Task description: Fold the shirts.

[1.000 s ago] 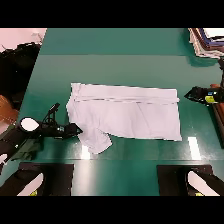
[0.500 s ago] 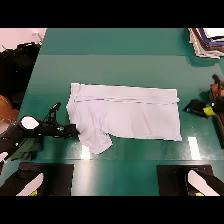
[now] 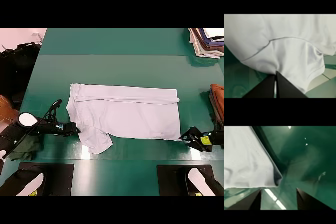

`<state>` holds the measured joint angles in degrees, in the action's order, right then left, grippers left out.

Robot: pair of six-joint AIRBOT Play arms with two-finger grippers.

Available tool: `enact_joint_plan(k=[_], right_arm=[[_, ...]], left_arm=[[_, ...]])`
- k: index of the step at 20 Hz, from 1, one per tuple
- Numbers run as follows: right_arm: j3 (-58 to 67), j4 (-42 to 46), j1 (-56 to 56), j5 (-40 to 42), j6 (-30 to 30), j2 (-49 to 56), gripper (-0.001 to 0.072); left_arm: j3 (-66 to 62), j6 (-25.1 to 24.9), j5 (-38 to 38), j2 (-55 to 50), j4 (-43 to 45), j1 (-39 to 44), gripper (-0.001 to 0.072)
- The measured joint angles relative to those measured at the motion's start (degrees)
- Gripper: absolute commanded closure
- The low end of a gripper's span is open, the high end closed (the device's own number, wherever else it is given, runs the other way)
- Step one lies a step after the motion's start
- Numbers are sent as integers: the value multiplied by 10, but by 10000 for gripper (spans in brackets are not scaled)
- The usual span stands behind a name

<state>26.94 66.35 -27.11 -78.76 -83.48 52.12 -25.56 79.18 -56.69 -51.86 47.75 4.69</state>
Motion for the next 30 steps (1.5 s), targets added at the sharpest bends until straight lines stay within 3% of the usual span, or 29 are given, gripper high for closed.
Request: enact_joint_plan(k=[3,4,7,8,9,16,23,26,30], right_arm=[[-25,-37,-7,28,2,-4,305],[-29,-44,-8,34,3,-5,431],[-37,-56,-10,51,5,-6,581],[-38,-59,-10,53,9,-6,675],[-38,-61,-11,56,13,-6,697],[-9,-42,-11,30,42,-6,698],[107,19,-11,-78,46,-16,699],[153,29,11,-87,36,-23,699],[231,36,97,-60,26,25,699]], left_arm=[[0,-1,-5,0,0,0,685],[0,-2,-6,0,0,0,685],[0,-2,-8,0,0,0,685],[0,-2,-9,0,0,0,686],[0,-2,-11,0,0,0,686],[-10,19,-57,55,52,0,687],[-46,80,-196,184,101,0,686],[-92,86,-195,181,110,0,686],[-150,66,-135,110,127,0,685]])
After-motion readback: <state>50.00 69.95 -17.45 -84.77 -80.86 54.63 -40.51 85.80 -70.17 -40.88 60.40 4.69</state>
